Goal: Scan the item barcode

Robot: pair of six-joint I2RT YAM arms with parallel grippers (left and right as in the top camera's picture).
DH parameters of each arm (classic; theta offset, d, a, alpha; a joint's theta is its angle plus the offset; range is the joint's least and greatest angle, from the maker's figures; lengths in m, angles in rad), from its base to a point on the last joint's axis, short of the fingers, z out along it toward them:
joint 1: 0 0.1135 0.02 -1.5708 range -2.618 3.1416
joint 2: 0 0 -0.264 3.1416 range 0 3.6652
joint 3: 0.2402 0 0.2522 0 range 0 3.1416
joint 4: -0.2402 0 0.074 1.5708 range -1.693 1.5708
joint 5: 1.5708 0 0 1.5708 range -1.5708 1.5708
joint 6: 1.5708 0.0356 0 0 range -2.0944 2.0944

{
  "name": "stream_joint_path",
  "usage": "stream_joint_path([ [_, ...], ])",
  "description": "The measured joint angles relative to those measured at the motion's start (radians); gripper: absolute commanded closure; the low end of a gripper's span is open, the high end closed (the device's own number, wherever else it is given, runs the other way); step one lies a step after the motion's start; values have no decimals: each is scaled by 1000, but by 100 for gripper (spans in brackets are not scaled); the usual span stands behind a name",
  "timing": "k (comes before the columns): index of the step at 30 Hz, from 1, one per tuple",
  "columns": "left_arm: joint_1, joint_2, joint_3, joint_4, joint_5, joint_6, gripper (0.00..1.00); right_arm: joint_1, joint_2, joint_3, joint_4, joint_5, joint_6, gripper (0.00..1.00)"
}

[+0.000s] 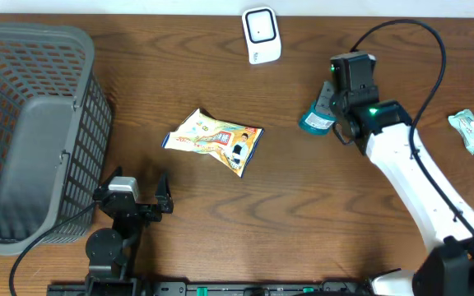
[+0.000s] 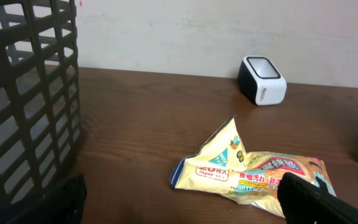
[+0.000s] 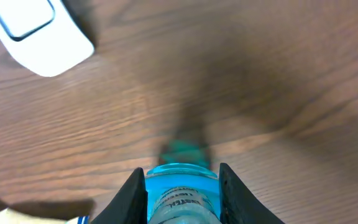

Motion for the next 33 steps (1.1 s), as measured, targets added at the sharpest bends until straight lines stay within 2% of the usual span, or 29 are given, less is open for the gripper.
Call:
stream_joint_path([
  [12,0,0,0,0,0,0,2,109,-13,0,-51,104,-71,89],
  [25,0,0,0,0,0,0,2,130,61,4,-33,172,-68,88],
  [27,0,0,0,0,0,0,2,130,73,8,-27,189,-46,85],
  [31,0,0,0,0,0,0,2,130,85,16,-23,210,-7,74],
  [33,0,0,0,0,0,0,2,130,86,17,-24,211,3,72],
])
